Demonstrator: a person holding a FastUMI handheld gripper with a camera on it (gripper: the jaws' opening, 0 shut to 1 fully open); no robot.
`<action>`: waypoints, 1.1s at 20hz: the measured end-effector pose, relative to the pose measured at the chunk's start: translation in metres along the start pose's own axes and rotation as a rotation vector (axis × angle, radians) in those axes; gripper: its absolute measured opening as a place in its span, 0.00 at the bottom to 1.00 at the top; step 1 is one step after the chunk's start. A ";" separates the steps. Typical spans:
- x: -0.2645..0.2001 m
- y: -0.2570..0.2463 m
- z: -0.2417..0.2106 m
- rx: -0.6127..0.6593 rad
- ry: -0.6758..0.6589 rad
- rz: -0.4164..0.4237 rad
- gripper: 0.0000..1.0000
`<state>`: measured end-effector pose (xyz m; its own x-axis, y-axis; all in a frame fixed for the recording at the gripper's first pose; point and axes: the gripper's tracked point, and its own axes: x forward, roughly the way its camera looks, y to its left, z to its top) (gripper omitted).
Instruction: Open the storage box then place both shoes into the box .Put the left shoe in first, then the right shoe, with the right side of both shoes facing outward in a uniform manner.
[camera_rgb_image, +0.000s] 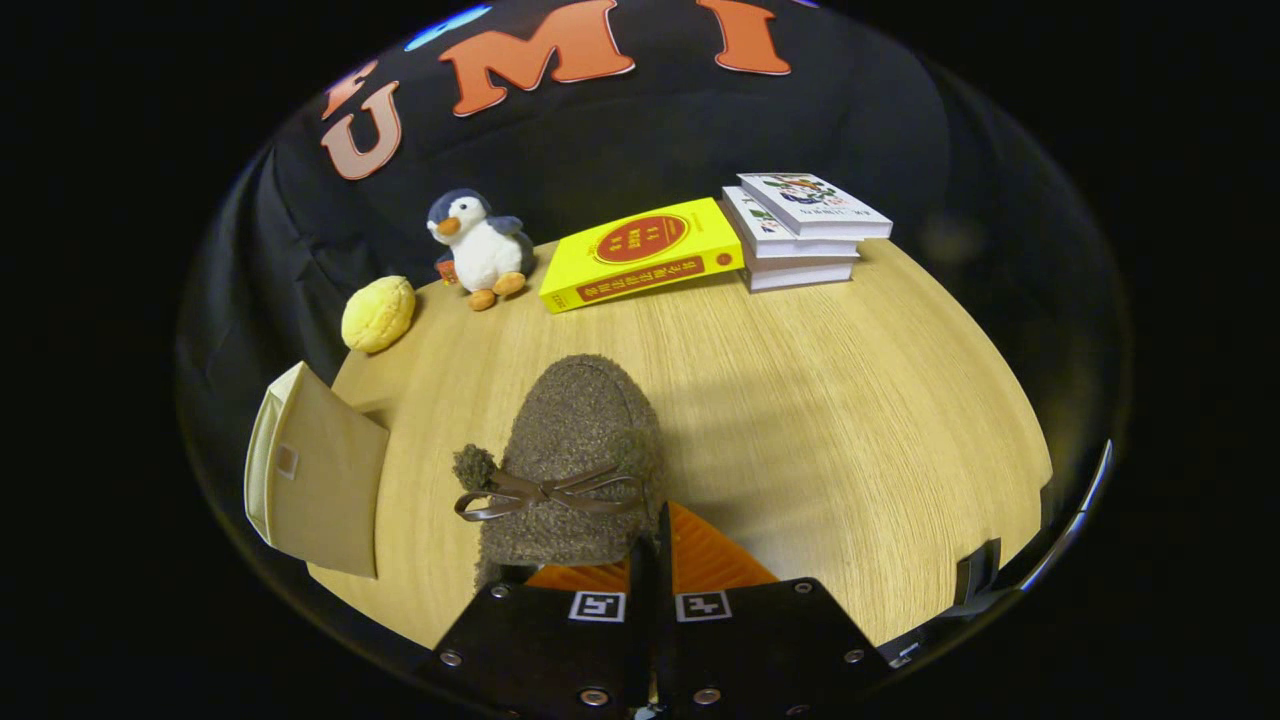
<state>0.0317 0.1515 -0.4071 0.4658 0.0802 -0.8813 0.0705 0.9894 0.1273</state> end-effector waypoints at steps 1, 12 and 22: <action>-0.006 0.013 0.004 -0.015 0.000 0.008 0.04; -0.048 0.177 0.025 -0.133 0.014 0.152 0.04; -0.061 0.342 0.029 -0.240 0.010 0.258 0.04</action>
<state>0.0525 0.4810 -0.2965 0.4325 0.3311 -0.8387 -0.2582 0.9367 0.2367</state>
